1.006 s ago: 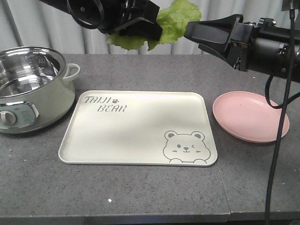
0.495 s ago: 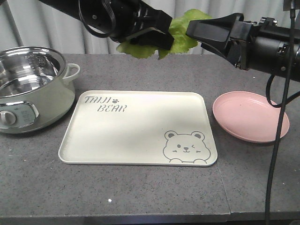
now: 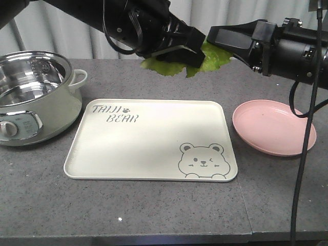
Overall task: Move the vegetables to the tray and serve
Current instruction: 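Grasp the lettuce leaf from the left gripper with the right gripper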
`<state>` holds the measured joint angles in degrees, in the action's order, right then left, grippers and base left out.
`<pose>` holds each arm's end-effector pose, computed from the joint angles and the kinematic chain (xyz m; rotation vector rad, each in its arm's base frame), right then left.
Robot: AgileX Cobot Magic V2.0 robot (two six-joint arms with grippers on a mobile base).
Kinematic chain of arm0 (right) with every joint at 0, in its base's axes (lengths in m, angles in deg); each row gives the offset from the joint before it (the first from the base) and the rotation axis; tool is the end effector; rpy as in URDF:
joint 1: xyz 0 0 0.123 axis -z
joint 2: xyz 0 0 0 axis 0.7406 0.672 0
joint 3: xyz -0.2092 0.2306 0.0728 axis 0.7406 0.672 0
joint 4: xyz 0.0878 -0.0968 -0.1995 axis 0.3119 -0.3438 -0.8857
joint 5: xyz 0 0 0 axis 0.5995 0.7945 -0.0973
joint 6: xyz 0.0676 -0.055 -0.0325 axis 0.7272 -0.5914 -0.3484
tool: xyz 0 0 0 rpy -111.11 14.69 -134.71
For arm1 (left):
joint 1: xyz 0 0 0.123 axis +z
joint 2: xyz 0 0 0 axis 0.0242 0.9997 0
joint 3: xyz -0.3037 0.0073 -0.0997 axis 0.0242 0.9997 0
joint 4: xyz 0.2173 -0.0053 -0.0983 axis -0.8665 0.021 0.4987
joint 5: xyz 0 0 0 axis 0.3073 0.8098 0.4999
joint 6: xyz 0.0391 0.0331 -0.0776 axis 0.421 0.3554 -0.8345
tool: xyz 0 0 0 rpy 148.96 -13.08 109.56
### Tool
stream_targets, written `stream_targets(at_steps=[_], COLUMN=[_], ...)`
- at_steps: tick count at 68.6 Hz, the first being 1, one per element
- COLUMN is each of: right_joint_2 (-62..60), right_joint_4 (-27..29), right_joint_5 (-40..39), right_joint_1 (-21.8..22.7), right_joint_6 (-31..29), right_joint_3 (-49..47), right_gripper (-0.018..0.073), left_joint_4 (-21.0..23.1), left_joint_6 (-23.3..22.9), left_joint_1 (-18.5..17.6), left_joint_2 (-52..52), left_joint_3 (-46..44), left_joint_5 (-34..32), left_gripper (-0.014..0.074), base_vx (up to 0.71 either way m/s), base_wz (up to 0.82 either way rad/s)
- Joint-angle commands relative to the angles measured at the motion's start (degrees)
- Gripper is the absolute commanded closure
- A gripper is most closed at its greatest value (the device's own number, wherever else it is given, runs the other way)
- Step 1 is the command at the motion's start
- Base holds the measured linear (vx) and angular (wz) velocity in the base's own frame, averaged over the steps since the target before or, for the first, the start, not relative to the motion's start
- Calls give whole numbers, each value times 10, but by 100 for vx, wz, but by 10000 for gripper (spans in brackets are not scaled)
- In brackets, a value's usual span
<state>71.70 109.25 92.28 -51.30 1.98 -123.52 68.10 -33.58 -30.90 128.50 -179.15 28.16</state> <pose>0.2646 0.0871 0.4187 -0.2508 1.7140 1.1873 0.2994 -0.2445 0.4737 0.9449 2.1591 -0.8762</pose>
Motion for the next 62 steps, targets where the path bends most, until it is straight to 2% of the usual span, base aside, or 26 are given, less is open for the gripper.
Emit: stream_targets(at_steps=[1, 3, 8, 16, 35, 42, 52, 59, 62], right_joint_2=[-16, -16, -16, -16, -16, -16, -16, -16, -16], right_joint_4=[70, 70, 70, 70, 70, 70, 70, 70, 70], right_joint_5=[-13, -13, -13, -12, -11, -11, -22, -35, -41], right_joint_1=[2, 2, 2, 2, 2, 2, 2, 4, 10], right_joint_6=[-4, -4, -4, -4, -13, -27, -42, -50, -58], right_joint_3=[-18, -18, -18, -18, -18, -18, -18, -18, -18], right_gripper=[540, 577, 571, 569, 569, 568, 566, 565, 565], left_joint_4=[29, 29, 29, 29, 30, 29, 18, -30, -68], left_joint_6=[2, 2, 2, 2, 0, -4, -4, -4, -4], left_joint_1=[-2, -2, -2, -2, -1, -1, -1, -1, -1], left_joint_2=[-28, -28, -28, -28, -31, -38, -55, -74, -83], left_joint_3=[-15, -15, -16, -17, -17, -17, -17, -17, -17], left_joint_5=[-21, -22, -26, -36, -38, -41, -47, -50, -48], left_gripper=[600, 597, 577, 498, 133, 57, 44, 55, 62], base_vx=[0, 0, 0, 0, 0, 0, 0, 0, 0], base_wz=[0, 0, 0, 0, 0, 0, 0, 0, 0])
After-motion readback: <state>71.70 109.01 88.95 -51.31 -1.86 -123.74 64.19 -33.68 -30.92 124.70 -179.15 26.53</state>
